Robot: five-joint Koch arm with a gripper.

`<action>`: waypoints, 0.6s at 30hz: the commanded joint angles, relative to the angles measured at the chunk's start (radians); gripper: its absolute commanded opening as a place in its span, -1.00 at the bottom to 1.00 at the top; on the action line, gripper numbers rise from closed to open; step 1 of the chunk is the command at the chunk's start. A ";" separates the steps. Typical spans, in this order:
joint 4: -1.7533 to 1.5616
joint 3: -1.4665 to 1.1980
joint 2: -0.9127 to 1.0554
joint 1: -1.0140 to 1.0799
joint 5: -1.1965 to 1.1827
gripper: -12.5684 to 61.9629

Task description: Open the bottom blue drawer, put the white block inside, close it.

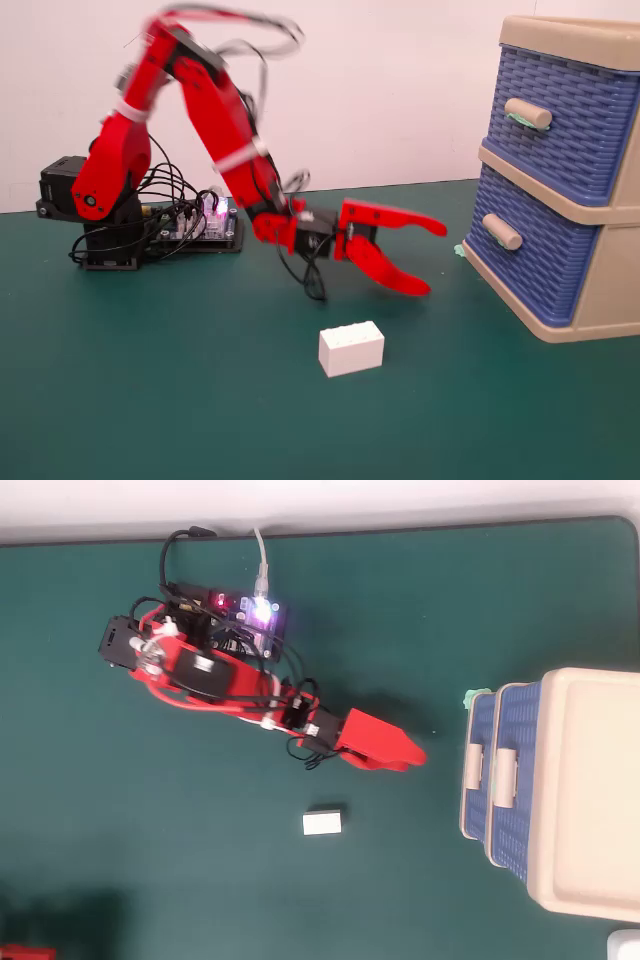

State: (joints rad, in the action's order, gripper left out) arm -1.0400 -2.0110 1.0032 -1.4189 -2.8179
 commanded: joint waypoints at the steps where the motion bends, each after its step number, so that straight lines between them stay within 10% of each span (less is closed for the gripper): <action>1: -0.152 0.057 -0.029 -0.023 -0.098 0.23; 18: 0.023 0.592 -0.270 -0.080 -0.138 0.13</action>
State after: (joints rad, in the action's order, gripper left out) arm -1.0078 -1.4665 0.7164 -1.4742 -2.9253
